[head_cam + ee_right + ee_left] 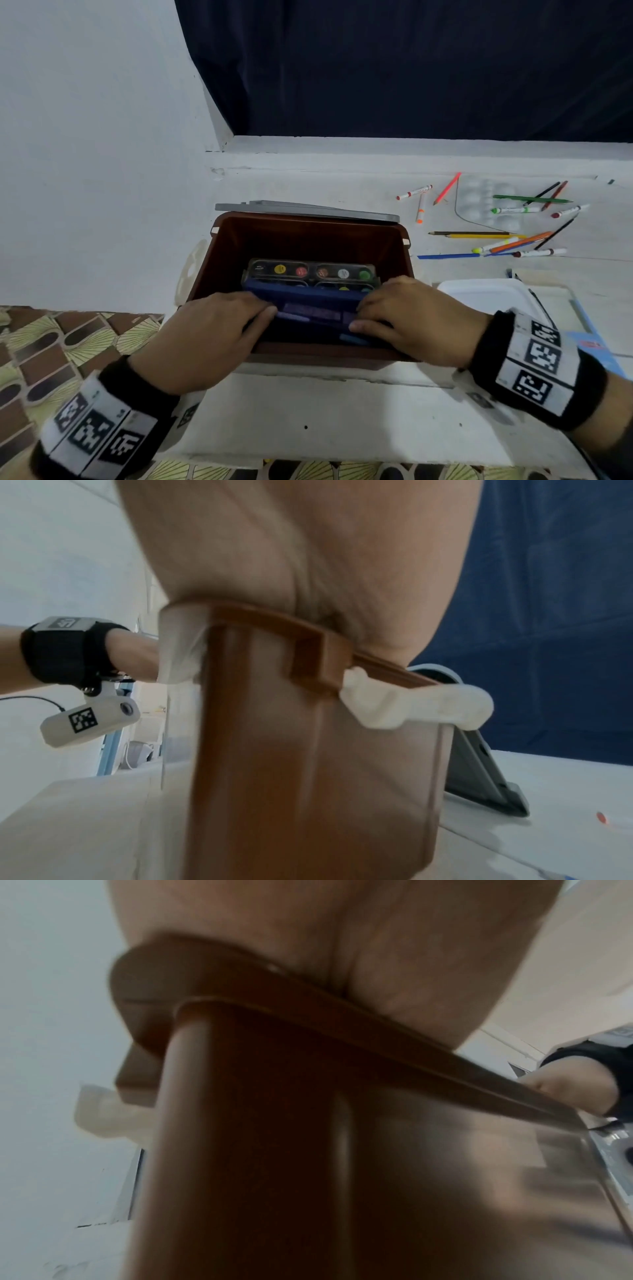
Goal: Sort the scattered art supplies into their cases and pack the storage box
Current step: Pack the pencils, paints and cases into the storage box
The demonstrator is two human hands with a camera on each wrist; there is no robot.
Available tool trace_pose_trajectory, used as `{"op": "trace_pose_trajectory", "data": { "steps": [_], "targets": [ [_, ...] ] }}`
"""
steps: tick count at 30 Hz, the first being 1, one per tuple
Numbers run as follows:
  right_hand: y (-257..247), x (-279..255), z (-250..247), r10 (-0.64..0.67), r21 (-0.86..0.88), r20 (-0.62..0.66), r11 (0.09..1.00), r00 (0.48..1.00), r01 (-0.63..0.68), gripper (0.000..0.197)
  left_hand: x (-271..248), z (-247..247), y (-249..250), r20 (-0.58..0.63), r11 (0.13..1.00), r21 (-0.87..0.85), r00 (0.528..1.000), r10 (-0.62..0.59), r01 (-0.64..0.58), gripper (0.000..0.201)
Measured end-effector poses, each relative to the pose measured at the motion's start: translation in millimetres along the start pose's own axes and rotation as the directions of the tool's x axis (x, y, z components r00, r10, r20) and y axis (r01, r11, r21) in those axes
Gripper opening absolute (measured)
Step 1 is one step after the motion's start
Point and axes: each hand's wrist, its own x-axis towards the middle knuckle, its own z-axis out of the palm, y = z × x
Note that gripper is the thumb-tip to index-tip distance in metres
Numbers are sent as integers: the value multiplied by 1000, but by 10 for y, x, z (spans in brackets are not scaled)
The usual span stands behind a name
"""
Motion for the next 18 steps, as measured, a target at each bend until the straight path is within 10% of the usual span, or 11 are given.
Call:
{"op": "trace_pose_trajectory", "data": {
  "steps": [10, 13, 18],
  "targets": [
    [-5, 164, 31, 22, -228, 142, 974, 990, 11, 77, 103, -63, -36, 228, 973, 176, 968, 107, -149, 51],
    [13, 198, 14, 34, -216, 141, 976, 989, -3, 55, 102, -68, -6, 251, 997, 66, 968, 29, -47, 59],
    [24, 280, 53, 95, -244, 77, 967, 992, -74, 71, 190, 12, -18, 205, 997, 36, 976, -70, 64, 74]
  ]
}}
